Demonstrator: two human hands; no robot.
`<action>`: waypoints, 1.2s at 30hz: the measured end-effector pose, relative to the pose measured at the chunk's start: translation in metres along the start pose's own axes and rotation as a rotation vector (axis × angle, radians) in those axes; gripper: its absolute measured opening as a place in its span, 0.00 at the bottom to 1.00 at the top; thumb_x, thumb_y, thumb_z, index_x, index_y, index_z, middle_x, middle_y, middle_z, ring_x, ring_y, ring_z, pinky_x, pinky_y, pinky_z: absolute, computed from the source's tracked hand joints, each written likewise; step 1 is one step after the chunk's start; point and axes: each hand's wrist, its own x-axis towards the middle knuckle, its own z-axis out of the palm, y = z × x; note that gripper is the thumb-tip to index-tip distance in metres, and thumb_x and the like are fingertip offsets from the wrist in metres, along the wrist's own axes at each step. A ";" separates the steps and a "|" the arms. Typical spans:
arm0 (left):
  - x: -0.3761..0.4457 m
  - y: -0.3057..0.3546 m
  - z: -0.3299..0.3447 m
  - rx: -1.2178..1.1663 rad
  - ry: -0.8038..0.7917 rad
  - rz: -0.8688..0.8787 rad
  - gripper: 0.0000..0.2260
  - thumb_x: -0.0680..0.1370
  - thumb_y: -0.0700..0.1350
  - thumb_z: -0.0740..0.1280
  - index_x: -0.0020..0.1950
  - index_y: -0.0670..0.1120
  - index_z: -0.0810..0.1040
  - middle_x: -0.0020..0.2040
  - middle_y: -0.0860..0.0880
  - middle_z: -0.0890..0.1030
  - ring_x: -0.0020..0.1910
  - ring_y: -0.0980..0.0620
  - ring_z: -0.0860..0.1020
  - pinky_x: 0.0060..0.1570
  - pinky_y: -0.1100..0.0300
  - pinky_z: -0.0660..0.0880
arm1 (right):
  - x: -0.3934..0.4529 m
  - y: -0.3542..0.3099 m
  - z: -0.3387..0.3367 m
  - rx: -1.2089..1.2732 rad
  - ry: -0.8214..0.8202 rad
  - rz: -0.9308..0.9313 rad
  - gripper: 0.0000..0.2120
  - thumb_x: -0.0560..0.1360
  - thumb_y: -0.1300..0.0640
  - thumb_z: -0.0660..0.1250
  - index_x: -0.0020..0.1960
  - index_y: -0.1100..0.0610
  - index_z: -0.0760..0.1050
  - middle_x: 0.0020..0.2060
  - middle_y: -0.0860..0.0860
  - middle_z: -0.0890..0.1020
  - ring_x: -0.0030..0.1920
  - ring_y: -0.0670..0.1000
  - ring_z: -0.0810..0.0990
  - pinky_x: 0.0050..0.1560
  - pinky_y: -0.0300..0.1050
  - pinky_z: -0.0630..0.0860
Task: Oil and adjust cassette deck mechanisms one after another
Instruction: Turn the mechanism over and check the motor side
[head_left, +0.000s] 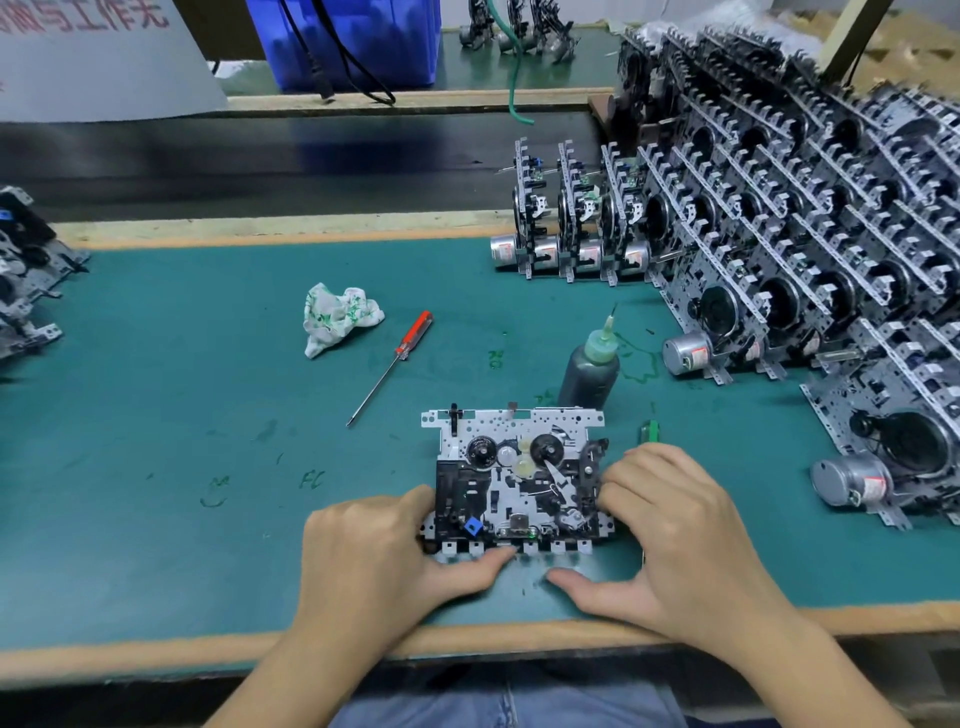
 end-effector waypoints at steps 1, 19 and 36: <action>0.001 -0.001 -0.001 -0.013 -0.017 0.021 0.29 0.62 0.71 0.63 0.22 0.46 0.64 0.16 0.50 0.63 0.15 0.49 0.66 0.18 0.62 0.62 | -0.001 0.000 0.000 -0.014 0.010 0.006 0.24 0.66 0.38 0.69 0.31 0.60 0.74 0.30 0.51 0.75 0.32 0.54 0.74 0.47 0.46 0.72; -0.002 0.005 -0.027 -0.867 0.080 -0.351 0.29 0.68 0.68 0.63 0.21 0.45 0.62 0.17 0.46 0.60 0.19 0.54 0.59 0.22 0.60 0.56 | 0.032 -0.026 -0.026 0.883 -0.230 0.561 0.27 0.67 0.32 0.59 0.24 0.54 0.69 0.23 0.58 0.70 0.26 0.50 0.66 0.33 0.43 0.64; 0.047 0.020 -0.047 -0.392 0.000 0.150 0.14 0.73 0.58 0.65 0.49 0.52 0.82 0.45 0.55 0.77 0.47 0.56 0.73 0.50 0.66 0.67 | 0.038 -0.014 -0.009 0.753 -0.212 0.425 0.22 0.62 0.41 0.73 0.54 0.35 0.72 0.42 0.45 0.74 0.38 0.44 0.72 0.38 0.38 0.70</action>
